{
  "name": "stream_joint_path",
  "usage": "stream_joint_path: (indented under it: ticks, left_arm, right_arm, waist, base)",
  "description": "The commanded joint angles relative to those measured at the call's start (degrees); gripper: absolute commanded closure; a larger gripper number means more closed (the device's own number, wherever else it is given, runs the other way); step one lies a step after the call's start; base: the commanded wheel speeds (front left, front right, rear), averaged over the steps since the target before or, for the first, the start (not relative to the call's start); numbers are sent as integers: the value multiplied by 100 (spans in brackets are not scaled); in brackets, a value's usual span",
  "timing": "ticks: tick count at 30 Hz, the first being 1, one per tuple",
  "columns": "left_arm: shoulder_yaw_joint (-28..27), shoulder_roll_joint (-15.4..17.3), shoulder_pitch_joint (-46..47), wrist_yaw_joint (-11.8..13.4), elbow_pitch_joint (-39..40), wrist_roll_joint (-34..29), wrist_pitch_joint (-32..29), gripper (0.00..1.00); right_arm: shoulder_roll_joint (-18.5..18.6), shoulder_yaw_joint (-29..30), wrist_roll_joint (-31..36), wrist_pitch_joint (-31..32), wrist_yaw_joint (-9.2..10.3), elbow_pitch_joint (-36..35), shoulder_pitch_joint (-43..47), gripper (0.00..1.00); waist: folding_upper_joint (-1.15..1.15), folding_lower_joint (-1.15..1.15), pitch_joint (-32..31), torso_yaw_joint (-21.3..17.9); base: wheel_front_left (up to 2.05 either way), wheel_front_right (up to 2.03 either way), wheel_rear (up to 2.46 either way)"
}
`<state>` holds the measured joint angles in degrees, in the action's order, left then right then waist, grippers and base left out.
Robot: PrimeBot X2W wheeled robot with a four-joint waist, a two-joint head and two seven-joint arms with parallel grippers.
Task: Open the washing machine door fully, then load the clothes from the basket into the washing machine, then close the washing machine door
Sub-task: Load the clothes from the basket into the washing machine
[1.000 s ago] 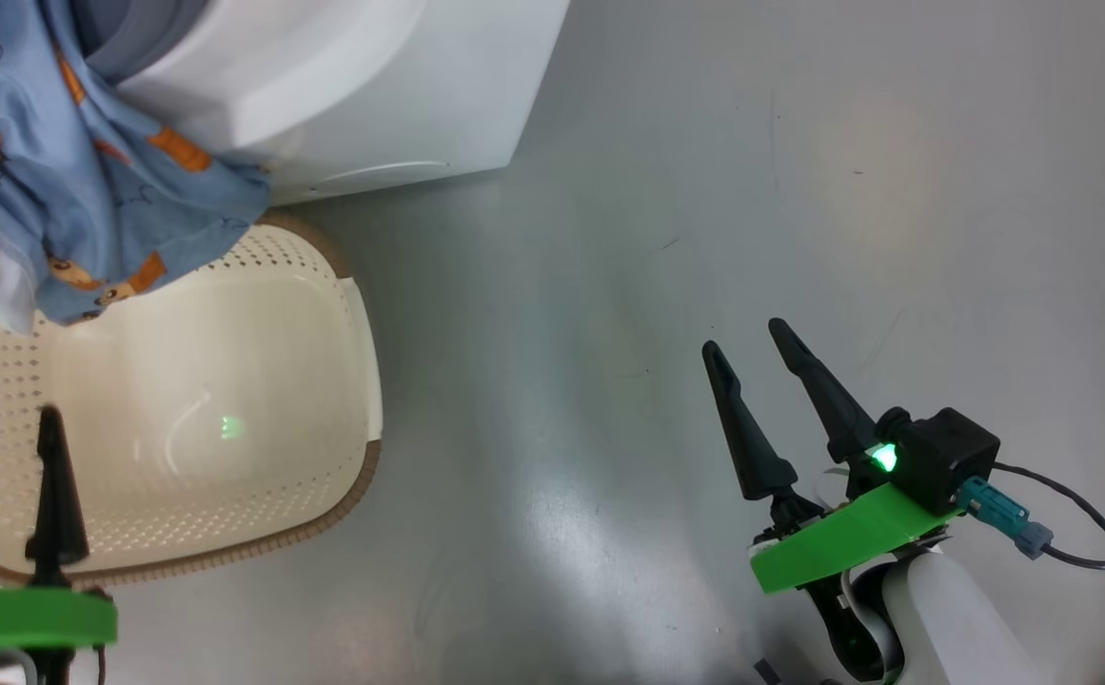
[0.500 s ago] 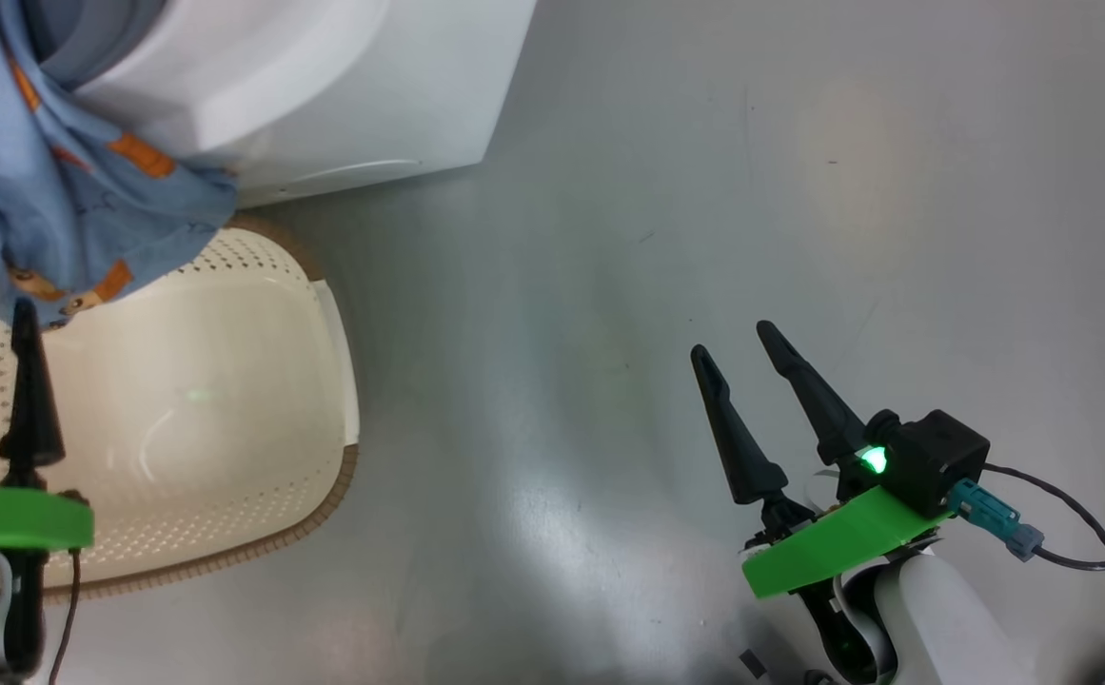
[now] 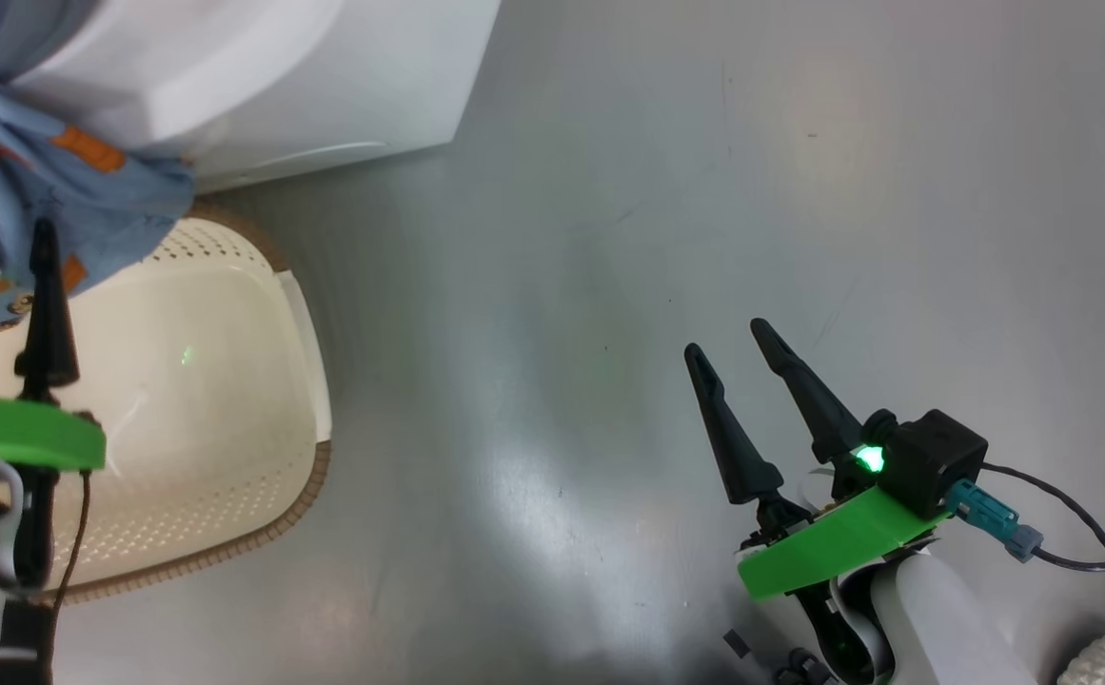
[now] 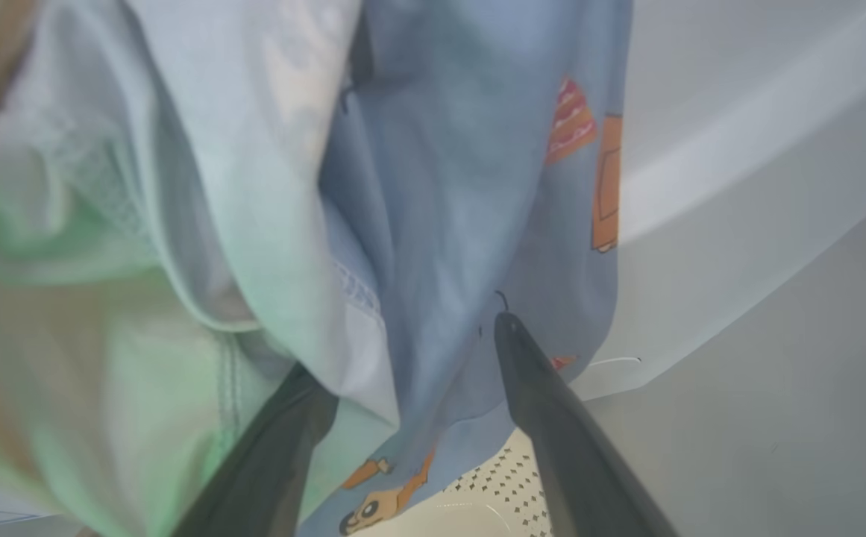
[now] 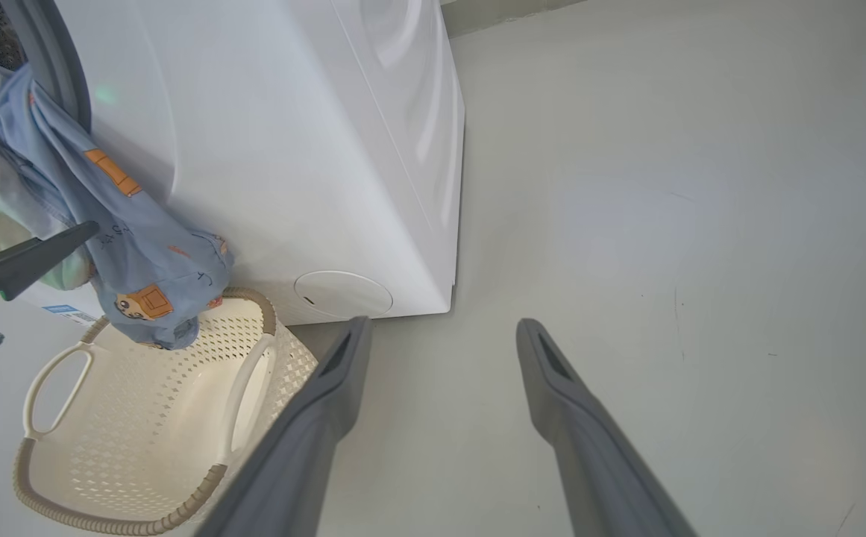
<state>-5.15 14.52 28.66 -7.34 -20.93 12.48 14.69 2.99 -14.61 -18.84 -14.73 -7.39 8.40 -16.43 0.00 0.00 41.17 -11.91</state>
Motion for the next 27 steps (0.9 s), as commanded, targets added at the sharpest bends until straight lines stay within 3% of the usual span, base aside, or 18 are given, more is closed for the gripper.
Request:
stream_joint_path:
  ticks: [1, 9, 10, 11, 12, 19, 27]
  left_arm:
    - [-135, 187, 73, -6, 55, -13, 30, 0]
    - [-193, 265, 798, 193, -604, 33, 16, 0]
    - [-209, 278, 876, 215, -679, 48, 16, 23]
    - [-208, 296, 937, 217, -748, 53, 16, 90]
    - [-215, 303, 984, 218, -810, 73, 16, 100]
    - [-255, 344, 941, 193, -908, 133, 26, 100]
    - [-408, 308, 486, 166, 1, 109, 29, 100]
  right_arm:
    - [-12, -158, -145, -27, -10, -127, 121, 0]
    - [-12, -219, -212, -27, -10, -156, 109, 0]
    - [-12, -221, -217, -27, -10, -153, 107, 0]
    - [-12, -220, -223, -27, -10, -150, 107, 0]
    - [-12, -217, -228, -27, -10, -148, 108, 0]
    - [-12, -134, -234, -27, -10, -122, 127, 0]
    - [-12, -54, -168, -27, -10, -52, 71, 0]
  waist:
    - [0, 0, 44, -28]
    - [0, 0, 191, -141]
    - [0, 0, 197, -152]
    - [0, 0, 198, -158]
    - [0, 0, 194, -164]
    - [0, 0, 62, -30]
    - [0, 0, -141, 245]
  base:
    - [0, 0, 0]
    - [0, 0, 0]
    - [0, 0, 0]
    - [0, 0, 0]
    - [0, 0, 0]
    - [0, 0, 0]
    - [0, 0, 0]
